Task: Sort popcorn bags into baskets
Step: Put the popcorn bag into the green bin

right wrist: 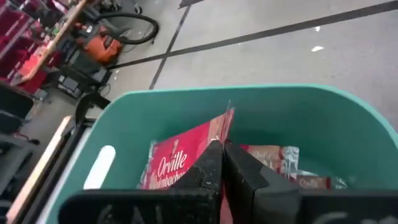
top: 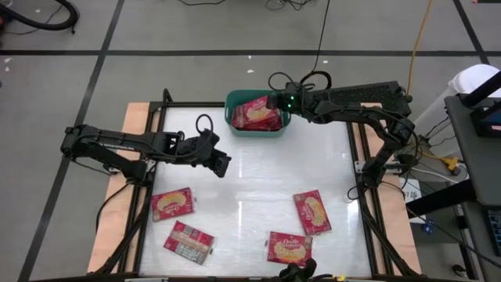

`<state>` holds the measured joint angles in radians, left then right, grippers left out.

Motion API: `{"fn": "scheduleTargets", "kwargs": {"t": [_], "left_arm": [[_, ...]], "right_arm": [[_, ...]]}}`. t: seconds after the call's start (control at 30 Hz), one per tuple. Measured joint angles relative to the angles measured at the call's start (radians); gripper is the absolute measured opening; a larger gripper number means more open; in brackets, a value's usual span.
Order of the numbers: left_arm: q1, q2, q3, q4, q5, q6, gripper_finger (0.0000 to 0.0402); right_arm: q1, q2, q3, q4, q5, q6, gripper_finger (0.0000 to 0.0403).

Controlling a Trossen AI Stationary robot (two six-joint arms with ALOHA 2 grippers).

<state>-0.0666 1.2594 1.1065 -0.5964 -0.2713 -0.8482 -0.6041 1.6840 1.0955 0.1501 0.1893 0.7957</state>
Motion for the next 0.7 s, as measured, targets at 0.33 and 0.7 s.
{"fn": "scheduleTargets", "kwargs": {"t": [0.33, 0.7], "left_arm": [[-0.021, 0.001, 0.000, -0.216, 0.048, -0.072, 0.0131], [-0.042, 0.011, -0.184, -0.485, 0.508, -0.213, 0.0138]], "right_arm": [[-0.018, -0.002, -0.001, -0.026, -0.010, -0.083, 0.0132], [-0.008, -0.136, -0.002, -0.065, -0.400, -0.257, 0.0205]]}}
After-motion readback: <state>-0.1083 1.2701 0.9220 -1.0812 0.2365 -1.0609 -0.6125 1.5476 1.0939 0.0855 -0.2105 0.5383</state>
